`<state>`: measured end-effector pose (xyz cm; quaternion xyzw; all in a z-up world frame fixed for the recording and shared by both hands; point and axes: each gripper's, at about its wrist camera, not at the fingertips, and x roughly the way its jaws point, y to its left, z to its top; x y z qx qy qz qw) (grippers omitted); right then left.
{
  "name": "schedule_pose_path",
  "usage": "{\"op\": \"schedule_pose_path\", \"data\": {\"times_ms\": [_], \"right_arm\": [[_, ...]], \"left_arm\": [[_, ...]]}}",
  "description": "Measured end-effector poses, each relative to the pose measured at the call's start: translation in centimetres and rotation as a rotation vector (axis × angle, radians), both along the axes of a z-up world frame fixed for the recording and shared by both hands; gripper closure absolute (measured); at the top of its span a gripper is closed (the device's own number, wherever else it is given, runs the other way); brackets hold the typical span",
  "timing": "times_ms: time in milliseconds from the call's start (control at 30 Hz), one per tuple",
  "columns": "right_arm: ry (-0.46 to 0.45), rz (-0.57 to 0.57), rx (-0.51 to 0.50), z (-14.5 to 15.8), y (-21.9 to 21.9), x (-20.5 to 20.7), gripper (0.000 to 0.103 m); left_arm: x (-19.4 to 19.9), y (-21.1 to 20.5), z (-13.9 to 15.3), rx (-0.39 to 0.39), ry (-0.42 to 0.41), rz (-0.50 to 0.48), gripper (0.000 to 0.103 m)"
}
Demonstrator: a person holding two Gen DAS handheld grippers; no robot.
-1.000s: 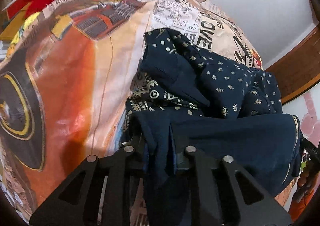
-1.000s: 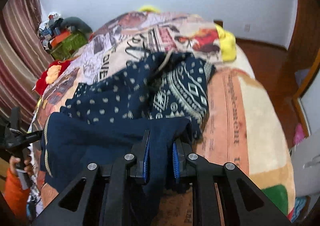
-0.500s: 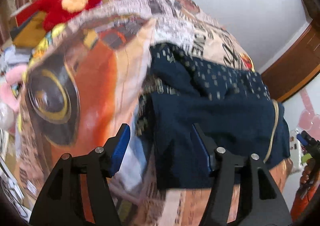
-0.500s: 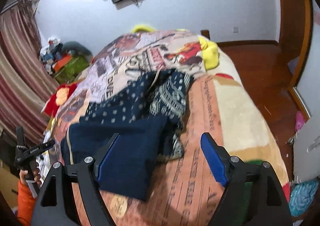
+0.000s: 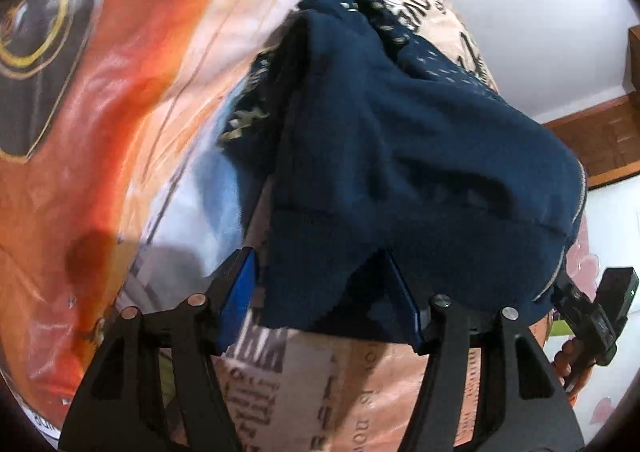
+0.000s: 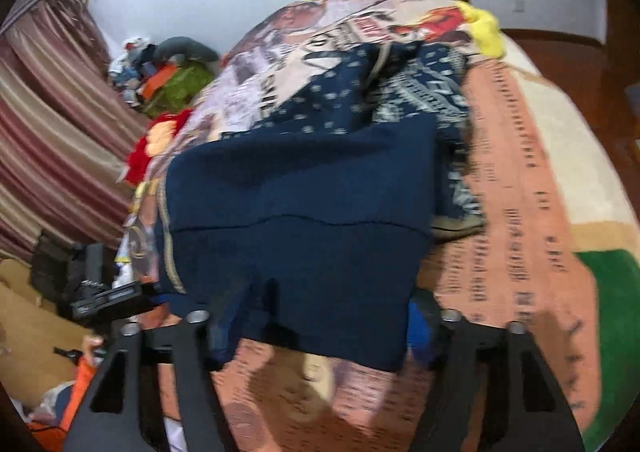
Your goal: Fold large clothes
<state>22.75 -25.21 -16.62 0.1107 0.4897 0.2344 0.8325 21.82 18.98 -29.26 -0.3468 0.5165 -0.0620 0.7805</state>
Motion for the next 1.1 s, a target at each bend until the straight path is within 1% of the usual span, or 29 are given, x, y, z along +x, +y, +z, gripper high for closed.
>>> {"op": "schedule_pose_path", "data": {"times_ms": [33, 67, 100, 133, 167, 200, 267, 333, 367, 400, 500, 567, 667, 800, 867, 933, 1067, 1100], "right_arm": [[-0.004, 0.011, -0.002, 0.0, 0.4, 0.1, 0.060], [-0.005, 0.023, -0.011, -0.2, 0.8, 0.3, 0.065], [-0.003, 0.029, -0.012, -0.3, 1.0, 0.5, 0.073], [0.000, 0.030, -0.001, -0.3, 1.1, 0.7, 0.077], [0.002, 0.033, 0.016, -0.3, 1.2, 0.9, 0.079], [-0.003, 0.035, 0.025, -0.1, 1.2, 1.1, 0.081], [-0.042, 0.042, 0.028, 0.7, 1.4, 1.3, 0.082], [-0.093, 0.049, 0.023, 1.8, 1.6, 1.6, 0.083], [-0.114, 0.051, 0.016, 2.2, 1.8, 1.8, 0.083], [-0.128, 0.053, 0.012, 2.5, 1.9, 2.1, 0.083], [-0.176, 0.052, 0.000, 3.6, 2.3, 3.6, 0.083], [-0.198, 0.045, 0.002, 4.2, 2.4, 4.9, 0.087], [-0.238, 0.020, -0.011, 5.1, 2.5, 7.2, 0.088], [-0.267, -0.015, -0.037, 5.6, 2.5, 10.3, 0.088], [-0.273, -0.024, -0.062, 5.4, 2.7, 12.2, 0.088], [-0.276, -0.041, -0.093, 4.9, 2.9, 13.8, 0.088], [-0.252, -0.081, -0.137, 3.3, 2.8, 17.2, 0.088], [-0.246, -0.095, -0.152, 2.9, 2.7, 18.1, 0.088]], "left_arm": [[0.1, -0.5, 0.4, 0.004, -0.013, -0.024, 0.060], [0.2, -0.9, 0.9, 0.022, -0.028, -0.046, 0.065], [0.3, -1.3, 1.4, 0.042, -0.043, -0.065, 0.077], [0.4, -1.8, 2.0, 0.070, -0.060, -0.085, 0.090], [0.4, -2.2, 2.7, 0.100, -0.080, -0.104, 0.093], [0.3, -2.5, 3.7, 0.114, -0.111, -0.120, 0.095], [0.2, -2.8, 6.1, 0.091, -0.196, -0.146, 0.098], [0.2, -2.9, 8.2, 0.078, -0.267, -0.164, 0.098], [0.5, -3.0, 9.9, 0.081, -0.320, -0.169, 0.098], [0.9, -3.1, 11.1, 0.086, -0.353, -0.168, 0.098], [2.5, -3.1, 13.9, 0.104, -0.426, -0.161, 0.099], [3.9, -2.7, 15.2, 0.128, -0.449, -0.144, 0.099], [5.9, -1.8, 15.9, 0.166, -0.456, -0.114, 0.099], [10.7, -0.4, 15.2, 0.205, -0.403, -0.033, 0.099], [11.9, 0.3, 14.7, 0.226, -0.377, -0.005, 0.099], [13.7, 1.5, 13.6, 0.232, -0.342, 0.032, 0.099], [16.3, 3.2, 11.0, 0.244, -0.270, 0.082, 0.099], [17.1, 3.7, 9.8, 0.249, -0.236, 0.097, 0.099]]}}
